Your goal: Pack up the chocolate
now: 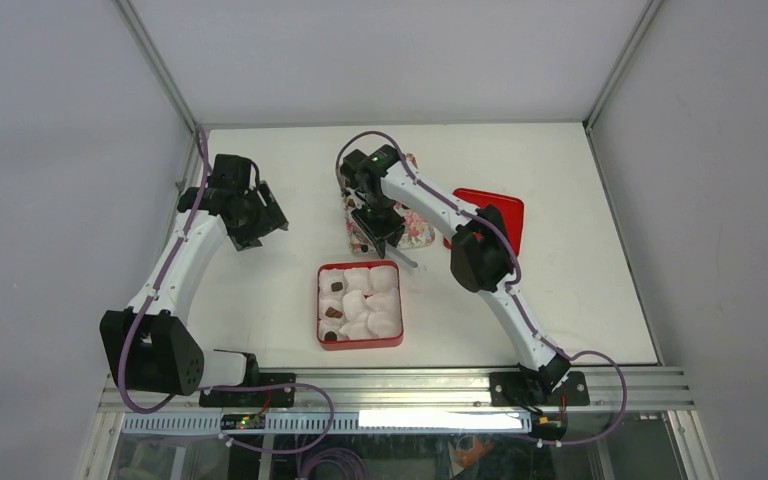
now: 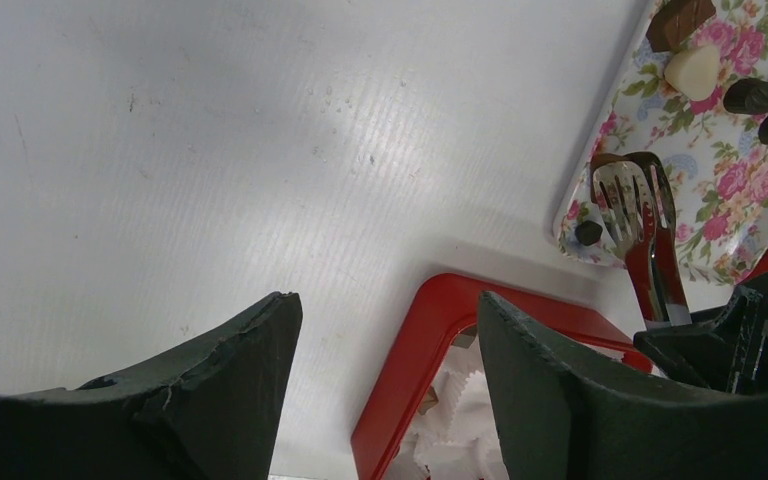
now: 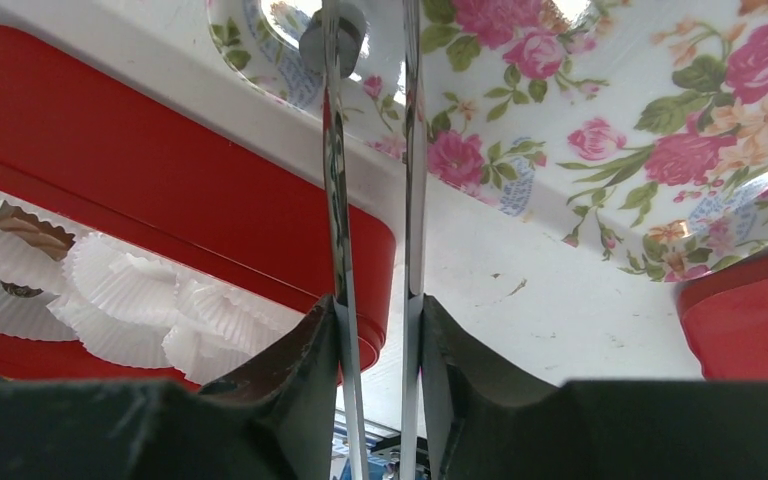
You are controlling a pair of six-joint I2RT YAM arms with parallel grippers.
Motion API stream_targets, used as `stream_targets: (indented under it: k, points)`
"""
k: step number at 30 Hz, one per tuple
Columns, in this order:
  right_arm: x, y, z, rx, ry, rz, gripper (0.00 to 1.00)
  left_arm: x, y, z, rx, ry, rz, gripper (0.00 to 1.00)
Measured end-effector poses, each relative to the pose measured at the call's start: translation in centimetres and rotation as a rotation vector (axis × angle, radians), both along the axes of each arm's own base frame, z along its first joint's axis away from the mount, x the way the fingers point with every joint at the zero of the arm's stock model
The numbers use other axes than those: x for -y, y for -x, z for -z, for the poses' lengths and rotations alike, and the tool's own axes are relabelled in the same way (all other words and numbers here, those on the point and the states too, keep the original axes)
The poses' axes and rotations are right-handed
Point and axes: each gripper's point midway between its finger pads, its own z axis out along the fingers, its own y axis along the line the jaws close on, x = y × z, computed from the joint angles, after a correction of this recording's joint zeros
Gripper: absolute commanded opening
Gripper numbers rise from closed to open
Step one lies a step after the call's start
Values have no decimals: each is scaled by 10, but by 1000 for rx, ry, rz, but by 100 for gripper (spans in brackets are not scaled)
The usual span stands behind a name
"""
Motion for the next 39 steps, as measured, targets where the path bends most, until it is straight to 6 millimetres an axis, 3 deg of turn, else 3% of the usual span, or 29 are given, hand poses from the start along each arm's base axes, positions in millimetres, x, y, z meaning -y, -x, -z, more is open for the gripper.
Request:
stream_targets:
  k: [6,12,15,18,21,23,26,30,34,39]
  points:
    - [2,-2,0,7,6,1,7,3,1,0,-1,14,11,67]
    - [7,-6,-10,61,8,16,0,4,0,0,-1,17,13,67]
    - [6,-9,-37,120,-49,37,0,4,0,-1,2,18,14,67]
    - [8,-5,-80,199,-140,51,0,4,-1,-2,10,19,14,67]
    - [16,16,-118,254,-219,42,0,4,-1,-2,11,20,15,67]
    - [20,42,-129,263,-252,10,0,4,-1,-2,11,20,15,67]
    - [15,86,-124,218,-265,-53,0,5,-2,-3,16,22,16,67]
    - [8,125,-88,122,-216,-93,3,5,-3,-3,20,24,17,67]
    - [15,135,-59,74,-154,-54,6,5,-4,-4,25,24,17,67]
    - [10,131,-53,85,-159,-25,10,5,-2,4,11,25,17,67]
